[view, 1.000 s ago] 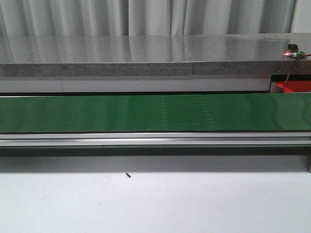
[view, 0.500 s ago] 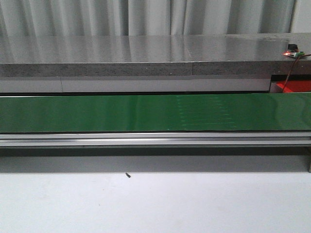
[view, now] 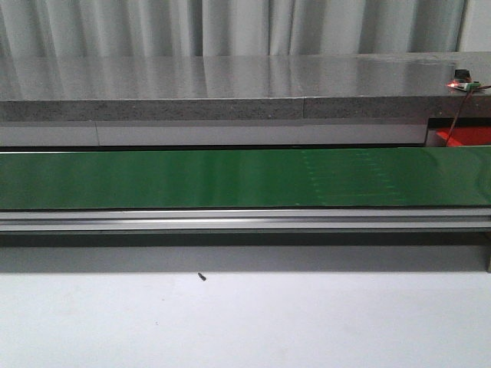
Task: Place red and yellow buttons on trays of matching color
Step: 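Move the left gripper over the remaining push-buttons beside the belt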
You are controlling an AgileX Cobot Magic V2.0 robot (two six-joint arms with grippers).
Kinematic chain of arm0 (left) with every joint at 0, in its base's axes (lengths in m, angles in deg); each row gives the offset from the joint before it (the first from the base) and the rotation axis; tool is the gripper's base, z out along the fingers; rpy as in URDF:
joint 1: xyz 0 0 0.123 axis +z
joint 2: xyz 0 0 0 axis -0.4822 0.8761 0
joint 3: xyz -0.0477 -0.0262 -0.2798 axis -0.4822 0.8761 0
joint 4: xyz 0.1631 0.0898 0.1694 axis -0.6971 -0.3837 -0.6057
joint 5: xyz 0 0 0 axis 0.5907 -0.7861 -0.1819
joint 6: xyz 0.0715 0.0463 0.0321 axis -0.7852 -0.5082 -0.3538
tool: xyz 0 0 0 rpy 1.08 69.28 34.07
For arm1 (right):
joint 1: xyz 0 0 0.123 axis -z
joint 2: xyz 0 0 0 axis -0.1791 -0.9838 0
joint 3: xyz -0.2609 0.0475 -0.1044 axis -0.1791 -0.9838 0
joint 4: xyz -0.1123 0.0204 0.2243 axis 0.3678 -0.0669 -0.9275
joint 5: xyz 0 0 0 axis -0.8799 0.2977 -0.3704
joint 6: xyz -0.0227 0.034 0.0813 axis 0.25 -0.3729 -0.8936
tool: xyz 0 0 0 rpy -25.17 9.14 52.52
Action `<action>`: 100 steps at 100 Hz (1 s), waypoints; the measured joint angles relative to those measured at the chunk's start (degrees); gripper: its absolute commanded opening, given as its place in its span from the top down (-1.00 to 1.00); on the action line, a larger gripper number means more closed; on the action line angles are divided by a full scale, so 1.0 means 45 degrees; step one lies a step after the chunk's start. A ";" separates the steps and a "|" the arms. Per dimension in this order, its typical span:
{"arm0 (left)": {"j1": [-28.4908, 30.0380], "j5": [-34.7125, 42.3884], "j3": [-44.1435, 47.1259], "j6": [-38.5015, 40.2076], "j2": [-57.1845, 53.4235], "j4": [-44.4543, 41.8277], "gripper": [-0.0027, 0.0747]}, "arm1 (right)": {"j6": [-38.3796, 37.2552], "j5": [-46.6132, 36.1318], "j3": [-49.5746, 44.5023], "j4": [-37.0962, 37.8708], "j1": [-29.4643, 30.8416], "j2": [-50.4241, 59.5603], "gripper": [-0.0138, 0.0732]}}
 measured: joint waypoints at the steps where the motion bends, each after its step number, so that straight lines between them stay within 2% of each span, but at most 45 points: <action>1: 0.0066 0.0000 -0.0058 0.0000 0.0093 -0.0006 0.98 | 0.0000 0.0000 0.0000 0.0000 0.0000 0.0000 0.82; 20: 0.1904 0.0053 -0.0925 0.0000 0.1313 0.0076 0.97 | 0.0000 0.0000 0.0000 0.0000 0.0000 0.0000 0.82; 27: 0.2542 0.0151 -0.1250 0.0000 0.1766 0.0076 0.86 | 0.0000 0.0000 0.0000 0.0000 0.0000 0.0000 0.82; 36: 0.3241 0.0170 -0.1757 0.0000 0.2352 0.0076 0.51 | 0.0000 0.0021 0.0000 0.0000 0.0000 0.0000 0.82; 51: 0.3776 0.0199 -0.2718 0.0000 0.3406 0.0076 -0.39 | 0.0000 0.0021 0.0000 0.0000 0.0000 0.0000 0.82; 58: 0.3832 0.0095 -0.3224 0.0000 0.4004 0.0076 -0.61 | 0.0000 0.0021 0.0000 0.0000 0.0000 0.0000 0.82; 100: 0.3832 -0.2625 -0.7020 0.0000 0.9032 0.0076 -0.54 | 0.0000 0.0021 0.0000 0.0000 0.0000 0.0000 0.82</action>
